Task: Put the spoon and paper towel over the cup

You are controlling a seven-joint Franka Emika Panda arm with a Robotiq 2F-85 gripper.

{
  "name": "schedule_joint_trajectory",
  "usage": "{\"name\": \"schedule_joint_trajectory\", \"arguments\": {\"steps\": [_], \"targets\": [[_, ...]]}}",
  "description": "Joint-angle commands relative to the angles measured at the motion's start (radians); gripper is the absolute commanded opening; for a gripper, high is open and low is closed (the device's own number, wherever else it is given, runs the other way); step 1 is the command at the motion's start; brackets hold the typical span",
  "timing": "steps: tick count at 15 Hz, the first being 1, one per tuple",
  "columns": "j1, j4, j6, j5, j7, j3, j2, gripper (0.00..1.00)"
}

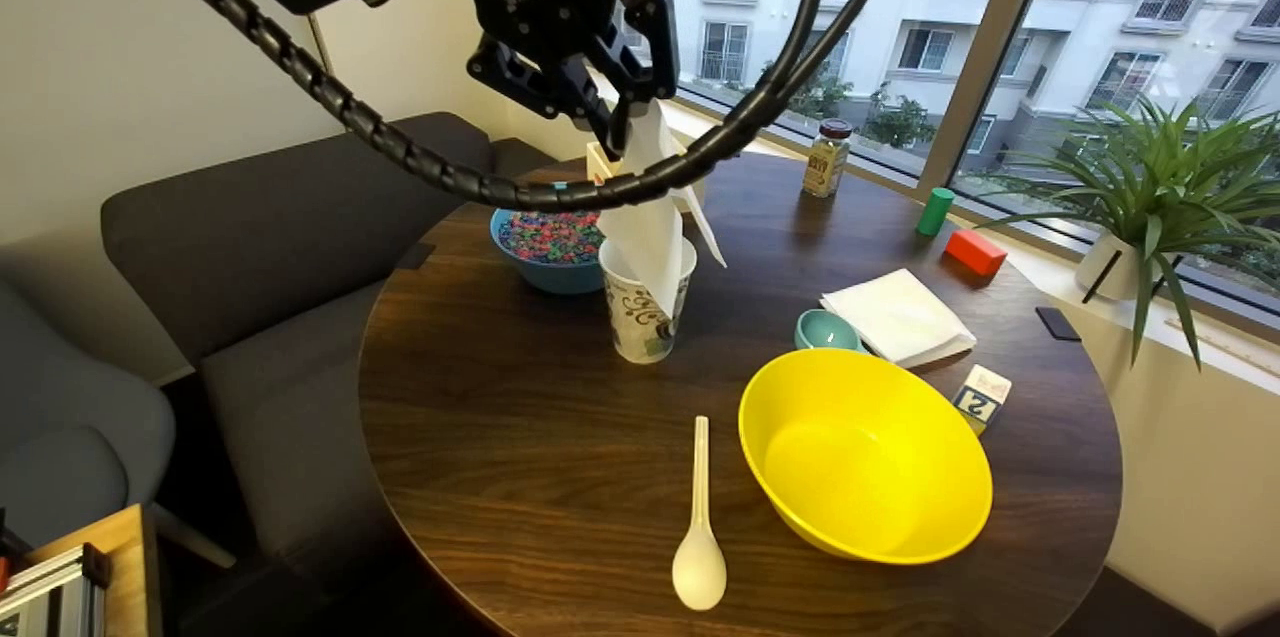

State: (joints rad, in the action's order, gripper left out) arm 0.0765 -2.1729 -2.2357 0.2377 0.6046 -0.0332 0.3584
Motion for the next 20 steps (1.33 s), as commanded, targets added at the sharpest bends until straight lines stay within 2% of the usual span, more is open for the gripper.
{"name": "schedule_joint_trajectory", "arguments": {"steps": [1,7,8,20], "targets": [[0.004,0.002,0.001,0.0,0.0,0.001,-0.005,0.05],[0.006,0.003,0.001,-0.001,0.0,0.002,-0.008,0.05],[0.001,0.001,-0.002,0.007,-0.014,0.004,-0.007,0.01],[-0.004,0.045,-0.078,0.137,-0.068,0.06,-0.115,0.01]]}}
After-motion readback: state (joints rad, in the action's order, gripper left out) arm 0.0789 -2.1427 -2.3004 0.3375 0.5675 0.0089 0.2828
